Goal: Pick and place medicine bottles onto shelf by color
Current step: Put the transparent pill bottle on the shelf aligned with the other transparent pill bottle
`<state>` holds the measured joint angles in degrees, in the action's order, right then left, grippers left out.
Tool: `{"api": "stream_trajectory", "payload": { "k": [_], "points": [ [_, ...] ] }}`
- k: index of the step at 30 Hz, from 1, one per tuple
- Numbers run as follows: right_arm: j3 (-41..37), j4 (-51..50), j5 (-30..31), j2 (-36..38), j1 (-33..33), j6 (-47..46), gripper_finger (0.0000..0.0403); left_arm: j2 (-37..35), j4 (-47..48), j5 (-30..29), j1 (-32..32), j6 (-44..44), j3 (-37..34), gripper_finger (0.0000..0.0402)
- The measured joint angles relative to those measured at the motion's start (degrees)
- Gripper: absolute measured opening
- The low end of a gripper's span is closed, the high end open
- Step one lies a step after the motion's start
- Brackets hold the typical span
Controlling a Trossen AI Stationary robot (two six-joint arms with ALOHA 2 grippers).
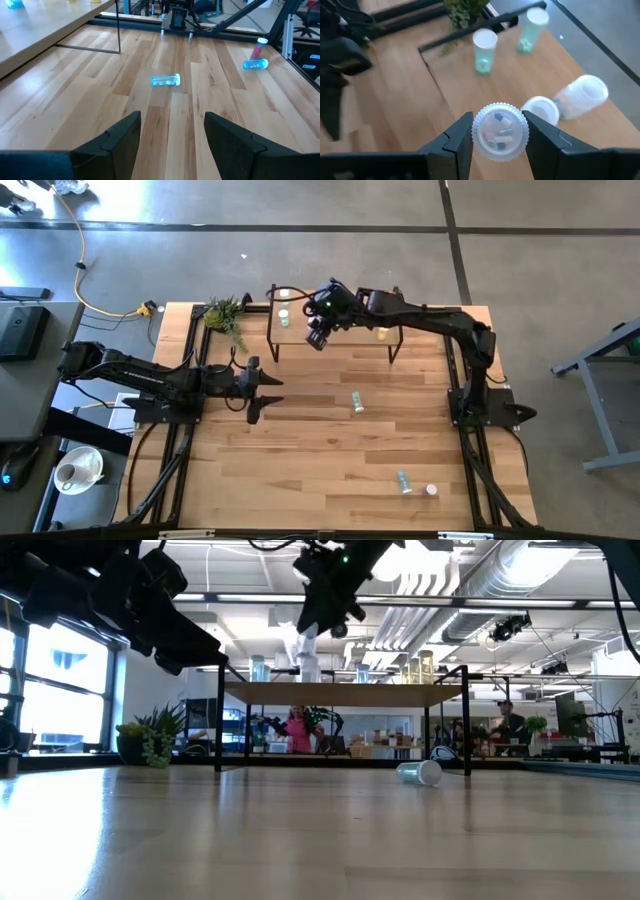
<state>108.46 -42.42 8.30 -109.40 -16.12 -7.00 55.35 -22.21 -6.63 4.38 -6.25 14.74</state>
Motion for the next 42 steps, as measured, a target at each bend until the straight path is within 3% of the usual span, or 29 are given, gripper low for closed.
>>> {"api": "stream_trajectory", "payload": {
  "k": [13,33,42],
  "points": [
    [3.2,-6.2,-2.7,-2.5,-0.4,-2.5,0.0133,0.0,-1.9,0.0,0.0,-0.6,0.0,0.0209],
    [3.2,-6.6,-1.9,-6.2,-1.1,-1.5,0.0134,0.0,-1.6,0.0,0.0,-0.1,0.0,0.0209],
    [3.2,-6.6,0.4,-6.2,-1.1,-0.5,0.0173,0.0,-1.6,0.0,0.0,-0.1,0.0,0.0209]
  ]
}}
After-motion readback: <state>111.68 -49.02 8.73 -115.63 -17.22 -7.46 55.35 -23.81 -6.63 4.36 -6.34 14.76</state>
